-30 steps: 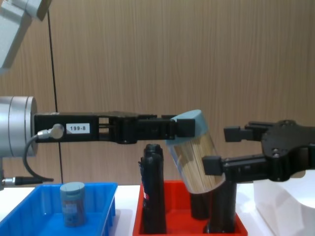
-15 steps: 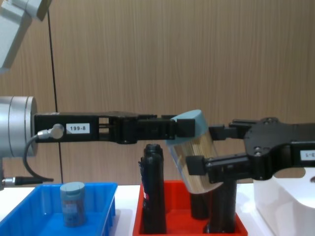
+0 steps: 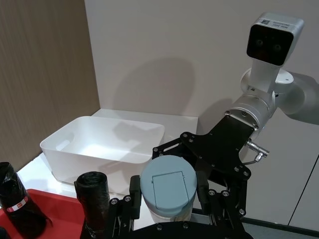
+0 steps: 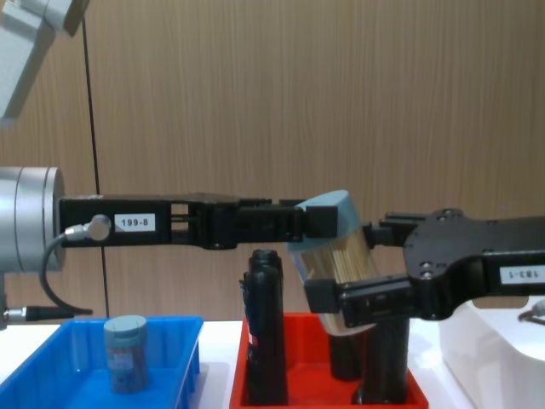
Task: Pick the cotton swabs from the blue box and place them into the white box.
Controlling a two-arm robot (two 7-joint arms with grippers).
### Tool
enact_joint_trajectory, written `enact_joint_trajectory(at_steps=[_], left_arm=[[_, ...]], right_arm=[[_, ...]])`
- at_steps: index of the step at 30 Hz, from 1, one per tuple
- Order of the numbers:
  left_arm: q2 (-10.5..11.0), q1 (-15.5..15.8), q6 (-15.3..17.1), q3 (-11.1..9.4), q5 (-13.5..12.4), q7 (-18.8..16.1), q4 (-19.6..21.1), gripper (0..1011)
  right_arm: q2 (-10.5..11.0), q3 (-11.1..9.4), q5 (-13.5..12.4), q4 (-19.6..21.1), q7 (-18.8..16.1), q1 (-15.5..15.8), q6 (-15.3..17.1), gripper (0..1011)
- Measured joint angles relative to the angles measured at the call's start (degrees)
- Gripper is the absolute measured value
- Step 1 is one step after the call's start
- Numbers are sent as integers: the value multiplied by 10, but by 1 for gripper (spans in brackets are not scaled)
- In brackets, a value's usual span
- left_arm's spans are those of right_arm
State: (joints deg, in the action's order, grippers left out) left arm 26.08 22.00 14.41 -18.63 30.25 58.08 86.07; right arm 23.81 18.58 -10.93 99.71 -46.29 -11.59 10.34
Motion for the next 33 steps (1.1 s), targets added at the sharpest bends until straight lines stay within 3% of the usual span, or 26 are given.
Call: enact_joint_trajectory(at_steps=[11,22,28,33], left_arm=[[0,0,0,0,0,0,0,664],[0,0,0,0,0,1,0,684],[0,0,0,0,0,0,0,886],[0,0,0,0,0,0,0,972]], right_arm=[[1,4,2,-4,7,-3,0,774],[5,7,-6,-3,13,-3,-5,694],[8,8,-13,0,16,-2,-9,659],[11,8,-17,1,19,-1,-11,641]])
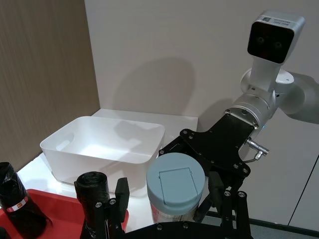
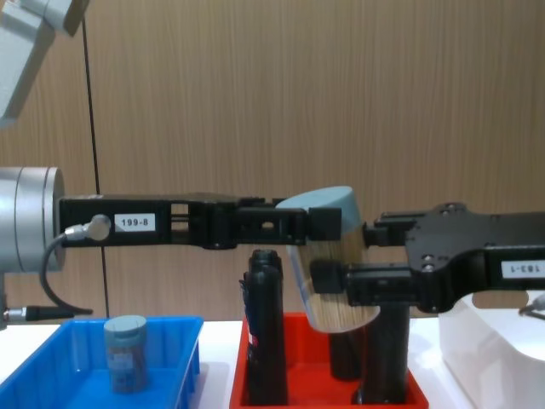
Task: Pick the cotton swabs from the blue box and place them into the white box.
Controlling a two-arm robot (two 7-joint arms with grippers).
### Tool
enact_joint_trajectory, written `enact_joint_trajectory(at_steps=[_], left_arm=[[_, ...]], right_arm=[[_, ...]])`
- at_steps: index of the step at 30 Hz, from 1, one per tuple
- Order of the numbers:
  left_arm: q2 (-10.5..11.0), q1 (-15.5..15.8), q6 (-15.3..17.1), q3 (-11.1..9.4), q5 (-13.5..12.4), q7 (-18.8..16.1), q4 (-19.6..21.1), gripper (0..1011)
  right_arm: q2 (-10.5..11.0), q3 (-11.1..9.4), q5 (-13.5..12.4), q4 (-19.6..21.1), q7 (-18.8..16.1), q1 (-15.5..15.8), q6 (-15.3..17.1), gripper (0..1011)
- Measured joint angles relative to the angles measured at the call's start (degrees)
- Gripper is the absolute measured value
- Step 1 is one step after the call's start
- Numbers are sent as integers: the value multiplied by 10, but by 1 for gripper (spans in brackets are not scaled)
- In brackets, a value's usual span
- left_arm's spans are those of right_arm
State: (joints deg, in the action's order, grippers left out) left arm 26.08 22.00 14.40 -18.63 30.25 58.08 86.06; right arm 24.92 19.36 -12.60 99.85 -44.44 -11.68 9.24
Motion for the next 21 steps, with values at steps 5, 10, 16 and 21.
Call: enact_joint_trajectory(at_steps=[5,10,16,21], left_arm=[[0,0,0,0,0,0,0,1004],[0,0,0,0,0,0,0,1004],[0,0,0,0,0,0,0,1004],[0,0,0,0,0,0,0,1004]], right_arm=[[5,-1,-7,2,7,2,-3,636],[11,-4,-13,3,15,5,-6,637],[23,-12,-24,1,36,10,-12,637],[34,-21,-32,-4,58,13,-17,637]])
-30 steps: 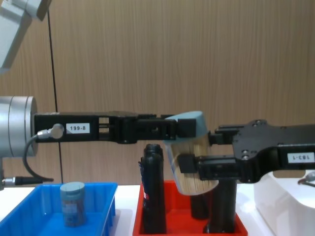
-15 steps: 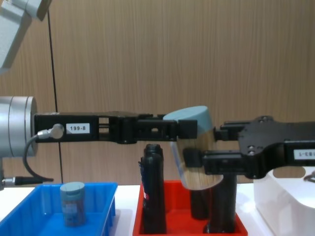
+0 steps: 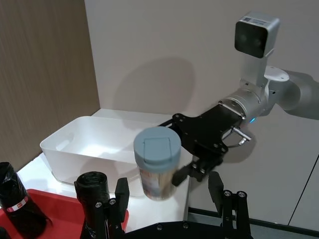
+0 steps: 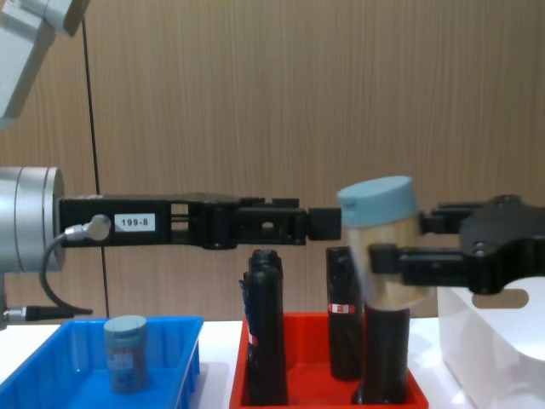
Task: Pick the cotton swabs from the blue box and place them into the white box.
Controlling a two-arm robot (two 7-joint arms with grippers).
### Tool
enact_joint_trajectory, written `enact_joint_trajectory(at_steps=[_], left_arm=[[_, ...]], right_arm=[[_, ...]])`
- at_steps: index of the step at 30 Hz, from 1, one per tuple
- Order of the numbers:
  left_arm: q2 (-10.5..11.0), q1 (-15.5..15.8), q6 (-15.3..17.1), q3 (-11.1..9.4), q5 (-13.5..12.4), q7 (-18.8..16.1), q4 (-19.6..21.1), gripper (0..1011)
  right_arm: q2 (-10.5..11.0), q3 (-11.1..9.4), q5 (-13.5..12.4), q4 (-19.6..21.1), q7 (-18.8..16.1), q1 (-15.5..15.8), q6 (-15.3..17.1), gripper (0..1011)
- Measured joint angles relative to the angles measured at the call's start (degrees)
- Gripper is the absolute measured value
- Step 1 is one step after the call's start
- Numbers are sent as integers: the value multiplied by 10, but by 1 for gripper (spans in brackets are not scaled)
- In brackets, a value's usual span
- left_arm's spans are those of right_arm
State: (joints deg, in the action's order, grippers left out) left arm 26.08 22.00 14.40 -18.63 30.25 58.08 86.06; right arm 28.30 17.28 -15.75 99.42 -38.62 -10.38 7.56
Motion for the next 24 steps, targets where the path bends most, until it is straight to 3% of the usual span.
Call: enact_joint_trajectory(at_steps=[13,24], left_arm=[[0,0,0,0,0,0,0,1004],[0,0,0,0,0,0,0,1004]], right_arm=[[21,-25,-22,-27,68,0,-7,637],[23,-38,-29,-59,131,-9,-5,637]])
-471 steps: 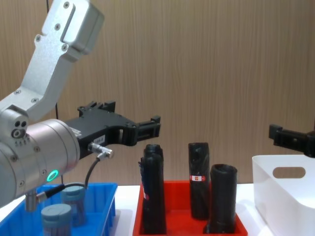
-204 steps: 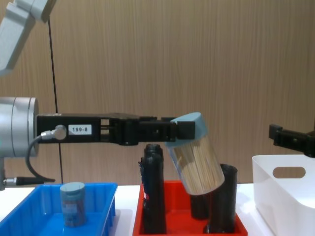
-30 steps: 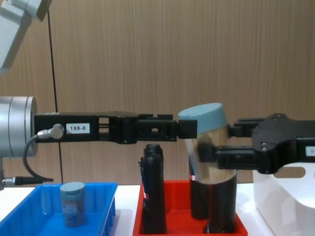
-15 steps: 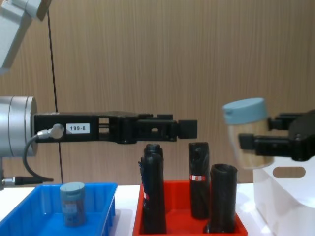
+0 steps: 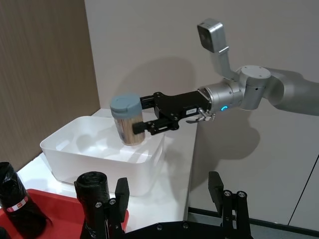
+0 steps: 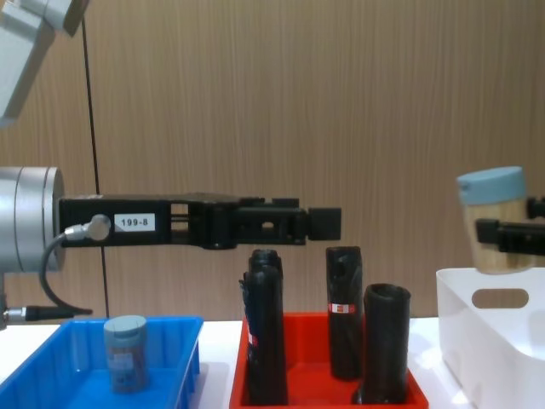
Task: Pick the cotton swabs from the blue box and place them into the white box.
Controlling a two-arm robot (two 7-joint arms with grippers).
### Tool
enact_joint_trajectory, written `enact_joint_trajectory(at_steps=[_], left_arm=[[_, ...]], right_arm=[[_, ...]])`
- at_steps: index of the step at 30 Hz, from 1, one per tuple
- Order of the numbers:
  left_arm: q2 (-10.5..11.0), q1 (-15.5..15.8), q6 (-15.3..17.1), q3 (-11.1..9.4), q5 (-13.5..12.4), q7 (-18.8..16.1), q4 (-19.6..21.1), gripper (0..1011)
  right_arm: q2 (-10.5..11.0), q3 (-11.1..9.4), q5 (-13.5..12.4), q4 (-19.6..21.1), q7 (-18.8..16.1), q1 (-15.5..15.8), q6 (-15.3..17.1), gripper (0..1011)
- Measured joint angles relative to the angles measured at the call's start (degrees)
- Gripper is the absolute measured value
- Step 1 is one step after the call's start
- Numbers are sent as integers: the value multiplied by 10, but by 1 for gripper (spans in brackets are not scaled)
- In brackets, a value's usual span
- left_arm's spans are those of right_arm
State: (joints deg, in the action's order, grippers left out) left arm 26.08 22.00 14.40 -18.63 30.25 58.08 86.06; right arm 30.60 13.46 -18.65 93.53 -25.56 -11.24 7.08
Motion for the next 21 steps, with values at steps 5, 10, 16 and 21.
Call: enact_joint_trajectory(at_steps=[5,10,16,21], left_arm=[[0,0,0,0,0,0,0,1004],[0,0,0,0,0,0,0,1004],[0,0,0,0,0,0,0,1004],[0,0,0,0,0,0,0,1004]], right_arm=[[-5,-4,-1,-26,34,-10,3,637],[-16,-4,0,-64,61,-25,5,637],[-29,-2,6,-113,81,-46,9,637],[-38,0,11,-148,90,-61,13,637]])
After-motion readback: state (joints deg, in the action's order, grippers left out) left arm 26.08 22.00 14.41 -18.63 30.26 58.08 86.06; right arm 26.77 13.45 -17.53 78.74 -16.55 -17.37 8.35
